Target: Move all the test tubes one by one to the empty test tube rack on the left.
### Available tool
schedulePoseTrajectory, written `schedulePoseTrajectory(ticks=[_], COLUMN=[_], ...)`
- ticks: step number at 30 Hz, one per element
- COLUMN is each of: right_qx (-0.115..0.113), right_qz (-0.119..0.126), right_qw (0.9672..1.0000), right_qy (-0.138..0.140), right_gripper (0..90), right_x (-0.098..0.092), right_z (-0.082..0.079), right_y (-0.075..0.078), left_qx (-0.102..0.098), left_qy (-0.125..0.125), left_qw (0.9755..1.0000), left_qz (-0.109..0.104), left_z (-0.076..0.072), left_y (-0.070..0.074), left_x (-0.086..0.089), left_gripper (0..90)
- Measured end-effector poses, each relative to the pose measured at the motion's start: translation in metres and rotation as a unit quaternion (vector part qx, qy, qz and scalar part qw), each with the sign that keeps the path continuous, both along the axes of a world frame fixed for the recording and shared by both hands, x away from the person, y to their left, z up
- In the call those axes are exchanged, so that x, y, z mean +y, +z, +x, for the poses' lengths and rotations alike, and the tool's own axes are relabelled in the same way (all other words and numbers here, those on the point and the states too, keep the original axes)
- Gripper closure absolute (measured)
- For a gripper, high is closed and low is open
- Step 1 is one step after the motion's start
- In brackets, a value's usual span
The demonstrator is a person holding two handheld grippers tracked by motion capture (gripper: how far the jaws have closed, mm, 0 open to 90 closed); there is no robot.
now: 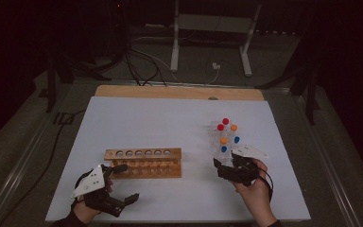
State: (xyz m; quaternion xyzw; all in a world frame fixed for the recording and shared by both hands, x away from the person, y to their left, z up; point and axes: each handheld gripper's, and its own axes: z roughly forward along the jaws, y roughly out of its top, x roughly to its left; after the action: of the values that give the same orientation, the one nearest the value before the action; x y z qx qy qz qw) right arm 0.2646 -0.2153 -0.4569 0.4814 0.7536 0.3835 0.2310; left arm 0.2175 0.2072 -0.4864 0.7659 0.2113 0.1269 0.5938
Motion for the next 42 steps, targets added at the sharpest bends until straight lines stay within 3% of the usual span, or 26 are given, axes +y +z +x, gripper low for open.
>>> schedulePoseTrajectory(ticks=[3,12,19,26,31,36,42], right_qx=[0.005,0.016,0.023,0.025,0.025,0.015,-0.004], right_qz=[-0.004,-0.026,-0.026,-0.017,-0.019,-0.025,-0.014], right_qw=[1.0,0.9993,0.999,0.999,0.9987,0.9987,0.9992], right_qy=[-0.007,-0.02,-0.029,-0.034,-0.04,-0.041,-0.037], right_gripper=[40.4,54.0,60.9,74.6,76.5,77.2,77.4], right_x=[0.001,0.005,0.005,0.005,0.005,0.006,0.002], right_z=[0.003,0.012,0.018,0.021,0.022,0.021,0.017], right_y=[0.0,-0.005,-0.005,-0.004,-0.005,-0.004,0.003], left_qx=[0.0,-0.003,-0.003,-0.003,-0.003,-0.002,-0.002], left_qy=[-0.001,-0.003,-0.004,-0.004,-0.005,-0.005,-0.006], left_qw=[1.0,1.0,1.0,1.0,1.0,1.0,1.0], left_qz=[0.0,0.002,0.002,0.002,0.003,0.002,0.002], left_z=[0.0,-0.001,-0.001,-0.001,-0.001,-0.001,-0.001], left_y=[0.0,0.0,0.0,0.0,0.0,0.0,0.0], left_x=[0.0,0.0,0.0,0.001,0.0,0.0,0.0], left_gripper=[0.4,0.4,0.4,0.4,0.4,0.4,0.4])
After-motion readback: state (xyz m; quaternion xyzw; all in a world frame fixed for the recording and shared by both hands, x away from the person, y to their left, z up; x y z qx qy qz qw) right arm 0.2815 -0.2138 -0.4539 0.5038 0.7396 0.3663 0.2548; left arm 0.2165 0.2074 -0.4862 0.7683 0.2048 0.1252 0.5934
